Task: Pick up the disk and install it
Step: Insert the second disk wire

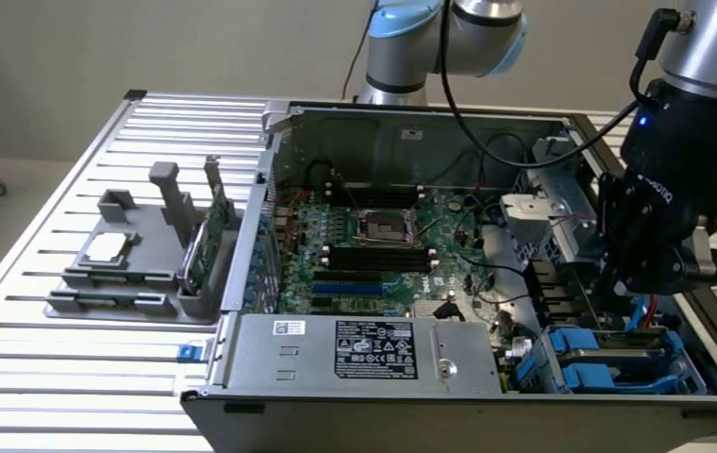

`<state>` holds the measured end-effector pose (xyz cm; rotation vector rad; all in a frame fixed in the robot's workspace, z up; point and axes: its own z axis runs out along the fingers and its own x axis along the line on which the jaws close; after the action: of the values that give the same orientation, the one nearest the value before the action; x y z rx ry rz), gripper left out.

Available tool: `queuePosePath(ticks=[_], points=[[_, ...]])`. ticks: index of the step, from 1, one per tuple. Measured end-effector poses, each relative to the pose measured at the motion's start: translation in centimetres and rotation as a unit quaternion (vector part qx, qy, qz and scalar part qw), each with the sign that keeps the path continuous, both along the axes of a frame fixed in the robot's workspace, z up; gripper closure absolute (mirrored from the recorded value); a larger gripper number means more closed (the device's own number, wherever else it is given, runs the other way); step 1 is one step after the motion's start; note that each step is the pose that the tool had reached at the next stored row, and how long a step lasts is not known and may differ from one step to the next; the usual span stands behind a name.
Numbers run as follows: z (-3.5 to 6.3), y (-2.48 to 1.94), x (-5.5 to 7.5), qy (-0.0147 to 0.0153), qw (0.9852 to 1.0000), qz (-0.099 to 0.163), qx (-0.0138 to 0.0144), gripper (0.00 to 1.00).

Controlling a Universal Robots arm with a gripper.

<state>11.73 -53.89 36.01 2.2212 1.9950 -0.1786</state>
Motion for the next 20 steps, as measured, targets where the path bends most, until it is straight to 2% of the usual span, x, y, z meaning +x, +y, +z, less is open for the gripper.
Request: queuePosePath(ticks=[6,8,9,12,20], points=[[-0.29,-0.07,-0.03,0.0000,0.9995,0.013,0.0281,0.84],[-0.40,-0.12,-0.03,0.0000,0.9992,0.016,0.0362,0.84],[-0.45,-0.15,-0.03,0.0000,0.9991,0.018,0.0390,0.84],[-0.48,-0.25,-0.03,0.0001,0.9989,0.022,0.0422,0.84],[-0.50,-0.54,0.02,0.0006,0.9985,0.034,0.0427,0.84]])
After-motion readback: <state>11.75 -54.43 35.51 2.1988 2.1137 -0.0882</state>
